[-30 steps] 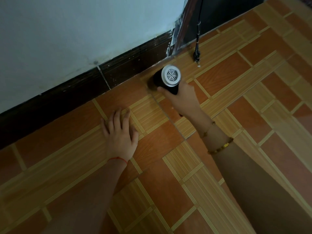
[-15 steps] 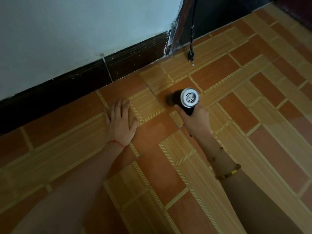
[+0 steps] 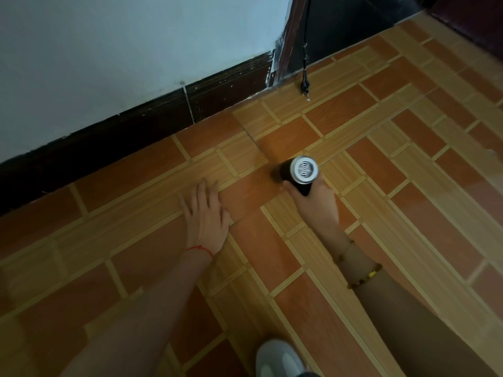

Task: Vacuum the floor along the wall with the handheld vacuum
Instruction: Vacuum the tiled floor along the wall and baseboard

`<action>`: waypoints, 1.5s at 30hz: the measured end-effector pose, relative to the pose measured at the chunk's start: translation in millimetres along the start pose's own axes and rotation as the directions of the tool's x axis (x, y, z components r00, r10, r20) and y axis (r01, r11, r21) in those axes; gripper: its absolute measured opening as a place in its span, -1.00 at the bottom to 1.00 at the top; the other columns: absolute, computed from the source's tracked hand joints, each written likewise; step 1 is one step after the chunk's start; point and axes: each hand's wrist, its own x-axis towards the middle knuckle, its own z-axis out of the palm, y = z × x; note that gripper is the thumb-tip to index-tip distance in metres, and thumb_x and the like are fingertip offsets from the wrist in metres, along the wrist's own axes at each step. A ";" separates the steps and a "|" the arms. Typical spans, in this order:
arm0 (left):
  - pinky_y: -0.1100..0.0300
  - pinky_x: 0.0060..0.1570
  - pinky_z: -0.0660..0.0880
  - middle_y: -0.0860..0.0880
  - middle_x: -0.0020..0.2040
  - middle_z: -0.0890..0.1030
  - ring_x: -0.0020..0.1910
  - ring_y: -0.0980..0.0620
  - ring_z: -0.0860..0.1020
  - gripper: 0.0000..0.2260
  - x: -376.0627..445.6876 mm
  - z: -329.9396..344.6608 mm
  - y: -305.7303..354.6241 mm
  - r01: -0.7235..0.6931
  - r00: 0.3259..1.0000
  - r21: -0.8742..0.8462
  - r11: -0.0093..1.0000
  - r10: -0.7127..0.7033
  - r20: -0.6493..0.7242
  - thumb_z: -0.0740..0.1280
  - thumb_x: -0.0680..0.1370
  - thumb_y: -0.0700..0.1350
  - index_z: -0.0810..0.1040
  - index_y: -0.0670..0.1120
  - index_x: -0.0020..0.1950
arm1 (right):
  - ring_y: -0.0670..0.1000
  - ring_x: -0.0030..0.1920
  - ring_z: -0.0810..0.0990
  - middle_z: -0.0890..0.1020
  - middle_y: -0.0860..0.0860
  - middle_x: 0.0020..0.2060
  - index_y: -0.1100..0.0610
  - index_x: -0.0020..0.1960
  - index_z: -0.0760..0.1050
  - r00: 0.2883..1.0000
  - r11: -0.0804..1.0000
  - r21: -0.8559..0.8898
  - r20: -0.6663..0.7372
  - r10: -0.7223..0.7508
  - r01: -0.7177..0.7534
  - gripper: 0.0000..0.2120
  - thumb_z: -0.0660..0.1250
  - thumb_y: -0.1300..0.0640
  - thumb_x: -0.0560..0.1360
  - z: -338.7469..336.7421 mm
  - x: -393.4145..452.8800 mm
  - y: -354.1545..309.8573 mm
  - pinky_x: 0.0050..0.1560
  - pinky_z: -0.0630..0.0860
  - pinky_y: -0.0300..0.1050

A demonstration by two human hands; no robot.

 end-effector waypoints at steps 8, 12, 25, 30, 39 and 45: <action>-0.36 0.49 0.04 -0.19 0.53 0.26 0.54 -0.20 0.19 -0.51 -24.6 -4.9 -16.3 -0.010 0.999 0.006 1.000 0.010 0.038 0.09 0.63 -0.01 0.21 -0.07 0.56 | 0.14 0.07 0.61 0.60 0.08 0.05 0.17 0.45 0.23 0.995 0.996 0.023 -0.044 0.090 -0.089 -0.31 0.37 -0.15 0.48 -23.0 -22.1 16.2 -0.04 0.59 0.03; -0.37 0.49 0.03 -0.19 0.54 0.25 0.54 -0.20 0.18 -0.51 -34.5 -5.5 -26.4 0.030 0.999 0.025 0.999 -0.031 0.044 0.13 0.63 -0.02 0.20 -0.07 0.56 | 0.09 0.01 0.63 0.61 0.00 0.01 0.10 0.43 0.24 0.995 0.999 0.002 0.082 -0.054 0.054 -0.32 0.37 -0.21 0.46 -2.5 -37.3 2.3 -0.02 0.60 0.09; -0.37 0.47 0.09 -0.23 0.50 0.29 0.52 -0.23 0.21 -0.49 -67.9 -26.5 -82.7 0.211 0.978 0.047 0.976 -0.211 -0.011 -0.09 0.62 0.06 0.27 -0.11 0.50 | 0.12 0.07 0.61 0.63 0.06 0.14 0.11 0.44 0.27 0.920 0.951 0.059 0.243 -0.308 0.303 -0.34 0.35 -0.20 0.49 47.3 -45.0 -64.7 -0.07 0.55 0.02; -0.35 0.49 0.04 -0.21 0.52 0.27 0.53 -0.21 0.19 -0.56 -75.3 -32.6 -95.7 0.311 0.949 0.006 0.950 -0.310 -0.054 0.06 0.65 -0.01 0.28 -0.12 0.50 | -0.01 0.19 0.54 0.59 -0.05 0.19 0.06 0.41 0.31 0.854 0.928 0.158 0.363 -0.372 0.337 -0.38 0.40 -0.15 0.46 62.9 -54.6 -86.8 0.03 0.44 -0.17; -0.32 0.51 -0.03 -0.19 0.57 0.19 0.58 -0.19 0.10 -0.52 -97.6 -36.6 -109.0 0.385 0.923 -0.030 0.923 -0.385 -0.021 0.02 0.65 0.01 0.20 -0.10 0.55 | -0.02 0.19 0.56 0.61 -0.05 0.19 0.04 0.42 0.32 0.739 0.893 0.172 0.508 -0.443 0.417 -0.36 0.41 -0.16 0.45 82.7 -82.3 -100.1 0.11 0.52 -0.10; -0.34 0.49 0.01 -0.21 0.54 0.24 0.55 -0.21 0.15 -0.54 -112.5 -33.8 -120.2 0.412 0.910 -0.017 0.911 -0.412 -0.043 0.04 0.64 -0.01 0.24 -0.12 0.53 | 0.03 0.09 0.61 0.64 -0.02 0.11 0.05 0.38 0.34 0.856 0.919 0.082 0.341 -0.389 0.385 -0.39 0.40 -0.19 0.45 67.1 -69.6 -82.9 -0.09 0.48 -0.17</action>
